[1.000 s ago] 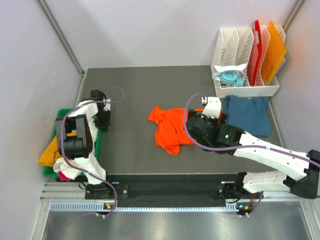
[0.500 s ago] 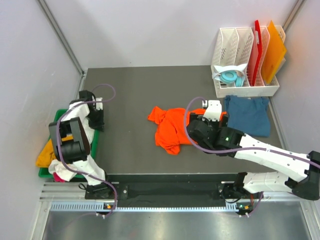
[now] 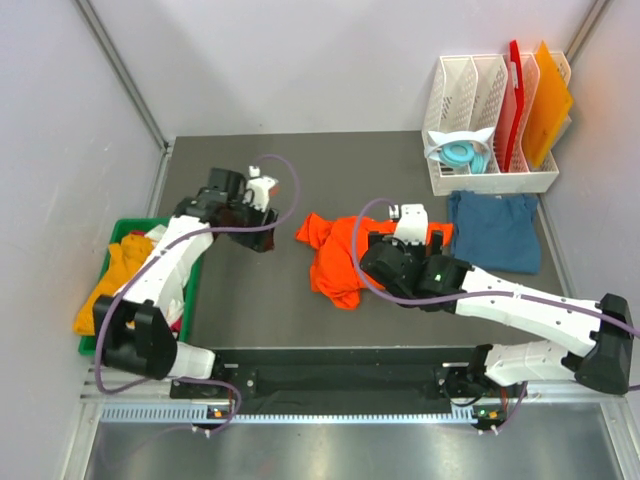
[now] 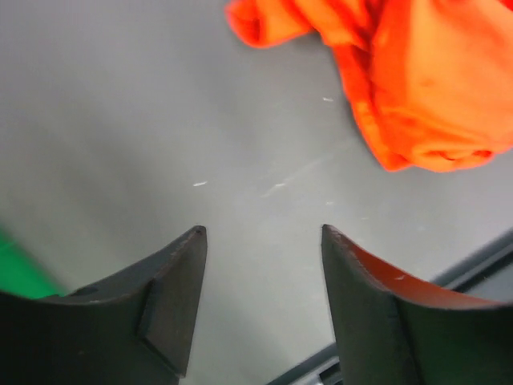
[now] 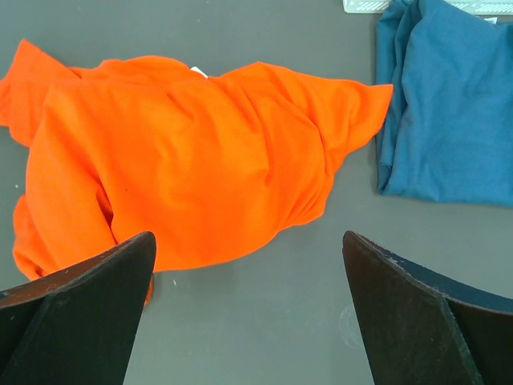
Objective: Fold and stack the t-shirts
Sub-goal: Move the tshirt to the center of the board, then grap the side of the flattened tshirt closest away from the robot with both arms
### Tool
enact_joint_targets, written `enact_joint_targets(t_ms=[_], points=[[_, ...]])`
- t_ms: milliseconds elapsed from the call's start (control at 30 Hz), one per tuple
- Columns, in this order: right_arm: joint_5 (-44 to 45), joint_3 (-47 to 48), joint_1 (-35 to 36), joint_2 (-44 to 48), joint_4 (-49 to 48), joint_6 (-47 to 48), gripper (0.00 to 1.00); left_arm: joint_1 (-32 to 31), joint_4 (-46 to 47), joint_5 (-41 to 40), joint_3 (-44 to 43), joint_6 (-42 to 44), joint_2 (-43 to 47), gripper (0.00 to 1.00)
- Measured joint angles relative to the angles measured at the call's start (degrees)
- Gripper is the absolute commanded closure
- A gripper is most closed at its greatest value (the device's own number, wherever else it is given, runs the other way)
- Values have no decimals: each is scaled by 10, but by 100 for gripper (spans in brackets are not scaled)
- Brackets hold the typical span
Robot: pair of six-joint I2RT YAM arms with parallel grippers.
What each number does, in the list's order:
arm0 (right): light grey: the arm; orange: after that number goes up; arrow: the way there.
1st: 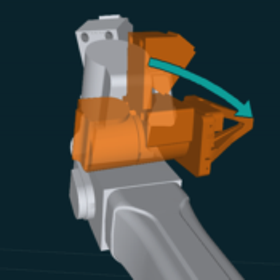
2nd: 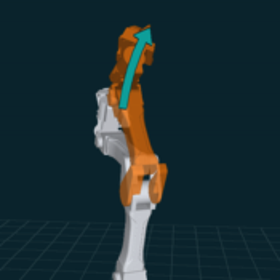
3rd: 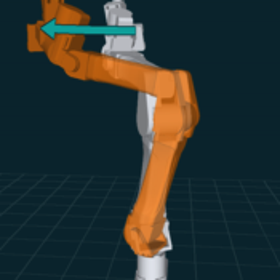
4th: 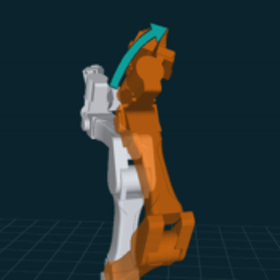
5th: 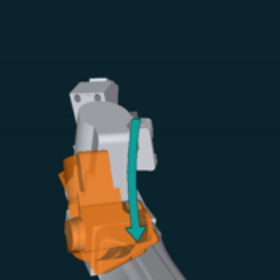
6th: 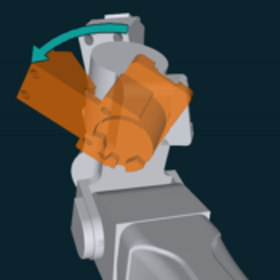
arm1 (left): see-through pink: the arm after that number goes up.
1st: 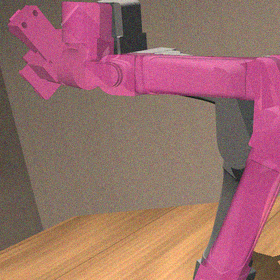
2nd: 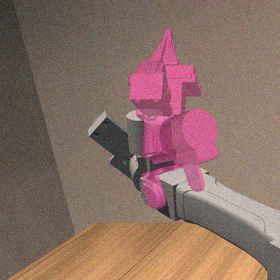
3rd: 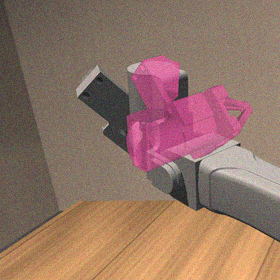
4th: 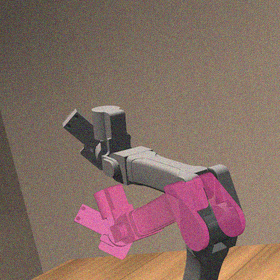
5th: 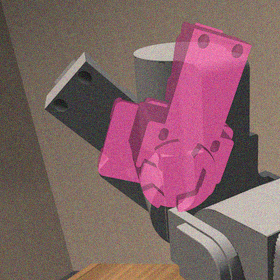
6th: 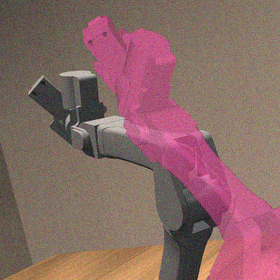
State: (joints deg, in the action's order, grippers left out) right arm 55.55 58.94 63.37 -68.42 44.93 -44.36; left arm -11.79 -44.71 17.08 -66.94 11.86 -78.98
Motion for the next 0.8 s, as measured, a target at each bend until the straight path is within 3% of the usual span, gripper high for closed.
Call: enact_joint_targets(t_ms=[400, 800], points=[[-1, 12, 0, -7, 9, 3, 0, -32, 51, -28, -45, -72, -147, 45], [1, 37, 0, -33, 28, -6, 0, -157, 114, -50, -119, -89, -264, 45]])
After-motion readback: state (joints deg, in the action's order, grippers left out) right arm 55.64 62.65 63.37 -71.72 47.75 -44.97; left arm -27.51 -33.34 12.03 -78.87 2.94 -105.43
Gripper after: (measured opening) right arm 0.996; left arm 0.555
